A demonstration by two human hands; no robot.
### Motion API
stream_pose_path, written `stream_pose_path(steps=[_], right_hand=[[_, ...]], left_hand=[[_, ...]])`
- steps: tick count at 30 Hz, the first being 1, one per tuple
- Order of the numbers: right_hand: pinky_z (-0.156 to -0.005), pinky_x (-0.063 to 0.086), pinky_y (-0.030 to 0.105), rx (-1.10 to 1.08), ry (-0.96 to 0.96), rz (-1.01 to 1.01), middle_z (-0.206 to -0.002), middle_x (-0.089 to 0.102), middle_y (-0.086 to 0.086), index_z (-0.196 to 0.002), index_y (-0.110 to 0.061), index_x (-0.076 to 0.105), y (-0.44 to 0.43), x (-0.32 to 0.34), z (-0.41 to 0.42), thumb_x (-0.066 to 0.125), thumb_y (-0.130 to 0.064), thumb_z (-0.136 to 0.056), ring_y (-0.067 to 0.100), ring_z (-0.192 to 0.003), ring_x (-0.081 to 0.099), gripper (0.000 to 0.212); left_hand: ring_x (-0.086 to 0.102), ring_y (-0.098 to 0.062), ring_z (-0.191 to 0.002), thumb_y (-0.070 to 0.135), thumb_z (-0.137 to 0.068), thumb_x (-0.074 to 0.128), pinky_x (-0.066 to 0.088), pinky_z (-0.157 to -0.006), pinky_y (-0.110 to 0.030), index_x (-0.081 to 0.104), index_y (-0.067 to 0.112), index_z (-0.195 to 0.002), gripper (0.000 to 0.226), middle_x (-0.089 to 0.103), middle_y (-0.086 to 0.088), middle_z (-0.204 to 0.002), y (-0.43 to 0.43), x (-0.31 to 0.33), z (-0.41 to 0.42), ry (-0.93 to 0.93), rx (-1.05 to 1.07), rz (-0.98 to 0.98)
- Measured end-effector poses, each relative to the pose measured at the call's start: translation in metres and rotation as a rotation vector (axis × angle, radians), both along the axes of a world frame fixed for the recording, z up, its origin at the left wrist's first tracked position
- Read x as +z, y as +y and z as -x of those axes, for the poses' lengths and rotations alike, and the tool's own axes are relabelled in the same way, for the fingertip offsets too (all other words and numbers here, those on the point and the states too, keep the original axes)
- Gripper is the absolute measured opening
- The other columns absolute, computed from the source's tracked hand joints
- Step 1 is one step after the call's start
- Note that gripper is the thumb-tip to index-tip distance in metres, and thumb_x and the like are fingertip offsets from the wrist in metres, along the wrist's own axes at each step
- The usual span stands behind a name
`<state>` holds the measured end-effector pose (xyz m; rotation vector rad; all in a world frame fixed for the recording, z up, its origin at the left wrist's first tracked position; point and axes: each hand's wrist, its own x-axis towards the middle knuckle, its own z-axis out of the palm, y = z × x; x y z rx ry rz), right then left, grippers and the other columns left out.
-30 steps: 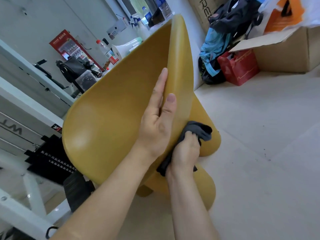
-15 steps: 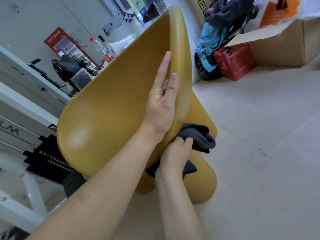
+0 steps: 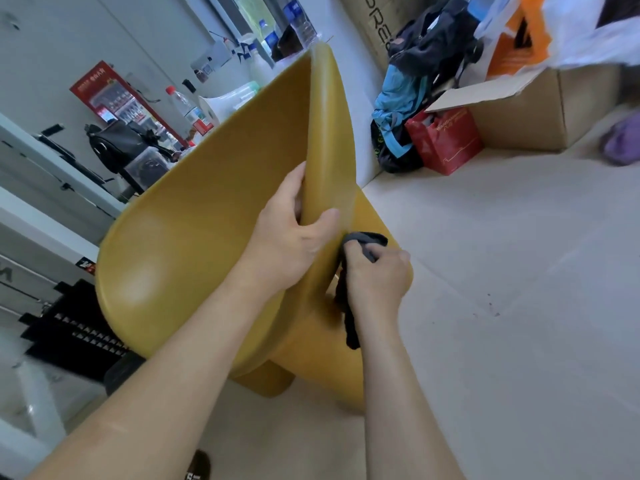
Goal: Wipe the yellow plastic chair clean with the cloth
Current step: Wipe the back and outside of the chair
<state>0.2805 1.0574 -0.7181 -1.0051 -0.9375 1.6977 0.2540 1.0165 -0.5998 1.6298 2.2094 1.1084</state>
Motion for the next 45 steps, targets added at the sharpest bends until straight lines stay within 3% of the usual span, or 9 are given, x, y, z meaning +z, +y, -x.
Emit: stream_pose_path(steps=[6,11,18,22,29,34,39,42,45], right_hand=[[-0.1,0.043,0.028,-0.179,0.473,-0.356,-0.12,0.053,-0.003,-0.101,-0.039,0.054,-0.01,0.08,-0.017,0.063,-0.024,-0.081,0.013,-0.117,0.052,0.027],[-0.112,0.03,0.025,-0.053,0.344,-0.192,-0.15,0.04,-0.006,-0.144,-0.03,0.04,0.039,0.047,0.016,0.042,-0.013,-0.096,0.007,-0.136,0.036,0.051],[-0.092,0.051,0.039,0.318,0.067,0.052,-0.115,0.065,-0.003,-0.122,-0.034,0.062,-0.057,-0.04,0.032,0.043,-0.024,-0.085,0.017,-0.1,0.061,0.043],[-0.092,0.053,0.048,0.204,0.262,0.249,-0.101,0.073,-0.005,-0.094,-0.031,0.075,-0.023,-0.011,0.009,0.055,-0.03,-0.077,0.023,-0.101,0.066,0.027],[-0.104,0.037,0.021,-0.145,0.347,-0.29,-0.129,0.055,0.003,-0.107,-0.03,0.067,-0.023,0.055,-0.009,0.06,-0.022,-0.09,0.01,-0.121,0.05,0.02],[-0.076,0.049,0.033,0.369,0.021,-0.016,-0.087,0.069,-0.003,-0.084,-0.03,0.064,-0.076,-0.033,0.009,0.049,-0.019,-0.084,0.022,-0.088,0.062,0.018],[-0.072,0.056,0.045,0.32,0.288,0.31,-0.09,0.07,0.019,-0.082,-0.014,0.073,-0.065,-0.028,-0.006,0.058,-0.01,-0.085,0.032,-0.078,0.065,0.015],[-0.071,0.057,0.042,0.212,0.437,0.366,-0.107,0.07,0.014,-0.11,-0.019,0.069,-0.07,-0.021,0.001,0.057,-0.018,-0.089,0.028,-0.086,0.066,0.025],[-0.101,0.048,0.043,0.144,0.483,0.359,-0.137,0.055,-0.005,-0.136,-0.035,0.05,-0.097,-0.008,0.018,0.047,-0.033,-0.09,0.018,-0.12,0.056,0.046]], left_hand=[[0.065,-0.013,-0.074,-0.003,-0.085,0.063,0.054,-0.066,-0.026,0.049,0.021,-0.129,0.052,0.073,0.002,-0.082,-0.041,0.002,-0.001,-0.095,0.045,-0.059],[0.068,-0.015,-0.087,0.006,-0.08,0.062,0.056,-0.083,-0.035,0.049,0.019,-0.132,0.055,0.072,-0.002,-0.104,-0.048,0.0,-0.01,-0.128,0.11,-0.062],[0.064,-0.014,-0.108,0.001,-0.09,0.059,0.05,-0.097,-0.04,0.046,0.015,-0.136,0.049,0.065,0.0,-0.12,-0.049,-0.001,-0.017,-0.099,0.13,-0.086],[0.068,-0.01,-0.096,-0.005,-0.086,0.061,0.055,-0.086,-0.028,0.052,0.033,-0.119,0.051,0.072,0.01,-0.102,-0.059,0.003,-0.015,-0.013,0.135,-0.061],[0.067,-0.026,-0.069,0.006,-0.062,0.073,0.056,-0.066,-0.05,0.055,0.027,-0.119,0.063,0.074,-0.007,-0.079,-0.091,0.017,-0.011,-0.103,0.149,-0.001],[0.065,-0.045,-0.078,0.008,-0.066,0.069,0.053,-0.068,-0.062,0.055,0.037,-0.109,0.053,0.074,-0.009,-0.083,-0.092,0.015,-0.018,-0.084,0.17,-0.004],[0.054,0.01,-0.111,0.012,-0.084,0.069,0.046,-0.091,-0.012,0.041,0.043,-0.131,0.063,0.058,0.026,-0.116,-0.115,0.005,-0.021,0.111,0.158,-0.005],[0.052,0.006,-0.11,0.032,-0.082,0.068,0.044,-0.088,-0.012,0.051,0.048,-0.123,0.047,0.056,0.028,-0.112,-0.152,-0.012,-0.01,0.341,0.235,-0.051],[0.05,0.023,-0.102,0.057,-0.073,0.059,0.042,-0.094,-0.014,0.053,0.064,-0.098,0.027,0.055,0.046,-0.099,-0.172,-0.036,0.006,0.122,0.318,0.012]])
